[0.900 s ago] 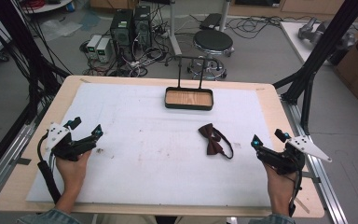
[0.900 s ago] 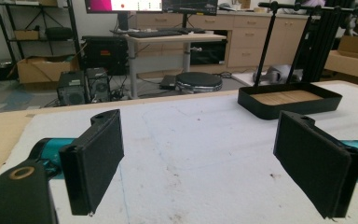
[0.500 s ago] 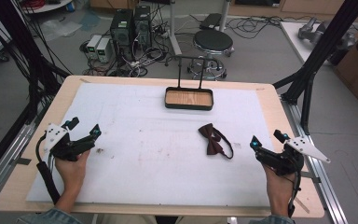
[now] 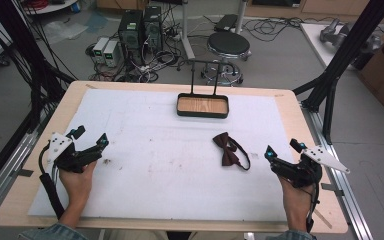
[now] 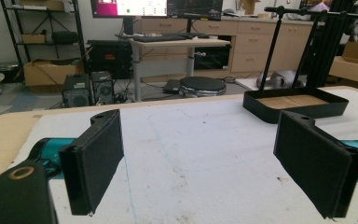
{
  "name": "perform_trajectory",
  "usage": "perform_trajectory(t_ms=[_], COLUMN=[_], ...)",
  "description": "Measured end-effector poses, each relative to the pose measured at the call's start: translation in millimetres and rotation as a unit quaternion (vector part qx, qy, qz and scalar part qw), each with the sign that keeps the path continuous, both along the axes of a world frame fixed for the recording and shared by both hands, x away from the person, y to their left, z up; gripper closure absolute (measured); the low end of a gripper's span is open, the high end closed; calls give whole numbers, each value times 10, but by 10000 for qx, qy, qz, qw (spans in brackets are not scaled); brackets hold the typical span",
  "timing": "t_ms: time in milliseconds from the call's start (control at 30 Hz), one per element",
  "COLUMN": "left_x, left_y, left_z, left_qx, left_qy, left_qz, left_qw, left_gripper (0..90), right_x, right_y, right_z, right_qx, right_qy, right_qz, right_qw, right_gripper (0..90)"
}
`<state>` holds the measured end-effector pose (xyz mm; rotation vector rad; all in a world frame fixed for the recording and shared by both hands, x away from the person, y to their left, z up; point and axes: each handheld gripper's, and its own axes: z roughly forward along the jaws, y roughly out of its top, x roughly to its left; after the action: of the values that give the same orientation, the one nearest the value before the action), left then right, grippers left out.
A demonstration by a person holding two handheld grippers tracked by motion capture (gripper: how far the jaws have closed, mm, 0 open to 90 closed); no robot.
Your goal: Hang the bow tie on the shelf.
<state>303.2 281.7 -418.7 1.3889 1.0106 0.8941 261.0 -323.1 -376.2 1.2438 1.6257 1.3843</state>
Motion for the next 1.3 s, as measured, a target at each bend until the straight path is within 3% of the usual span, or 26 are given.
perform_trajectory(t_ms=[167,267,500,700,900,967,1067,1300], left_x=[7,11,19,18,25,27,32,34], left_y=[-13,-16,-21,-22,-19,-17,-15,-8], left_z=[-4,-7,-13,-13,-17,-19,-21,-27], left_qx=[12,5,24,28,16,24,20,-18], left_qy=[19,19,45,39,38,42,53,62], left_qz=[-19,-32,-35,-37,-52,-48,-37,-31], left_qw=[10000,10000,10000,10000,10000,10000,10000,10000], left_gripper=[161,161,162,162,162,162,162,162], right_x=[88,187,415,620,731,786,817,901], right_y=[108,204,507,736,858,932,971,1091], right_z=[31,17,-89,-226,-320,-384,-421,-569], right_qx=[-13,-98,-491,-738,-763,-909,-975,-1103], right_qy=[-13,49,185,485,656,794,873,1346], right_qz=[89,225,381,548,591,651,709,823], right_qw=[10000,9997,9979,9946,9932,9906,9889,9813], right_gripper=[111,156,184,205,227,259,281,393])
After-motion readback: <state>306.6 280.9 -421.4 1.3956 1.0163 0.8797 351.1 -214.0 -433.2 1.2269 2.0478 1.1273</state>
